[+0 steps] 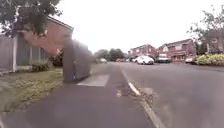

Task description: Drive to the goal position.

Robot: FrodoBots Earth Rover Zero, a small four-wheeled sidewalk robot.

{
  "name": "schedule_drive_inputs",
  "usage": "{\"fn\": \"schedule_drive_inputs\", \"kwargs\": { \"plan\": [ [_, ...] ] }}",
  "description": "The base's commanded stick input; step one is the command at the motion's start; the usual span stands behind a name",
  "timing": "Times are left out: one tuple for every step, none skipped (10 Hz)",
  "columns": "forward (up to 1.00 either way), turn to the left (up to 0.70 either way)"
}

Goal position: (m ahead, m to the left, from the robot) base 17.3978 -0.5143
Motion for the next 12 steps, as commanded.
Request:
{"fn": "schedule_drive_inputs", "kwargs": {
  "plan": [
    [1.0,0.0],
    [1.0,0.0],
    [1.0,0.0],
    [1.0,0.0],
    [1.0,0.0],
    [1.0,0.0],
    [1.0,0.0],
    [1.0,0.0],
    [1.0,0.0],
    [1.0,0.0],
    [1.0,0.0],
    [1.0,0.0]
  ]
}}
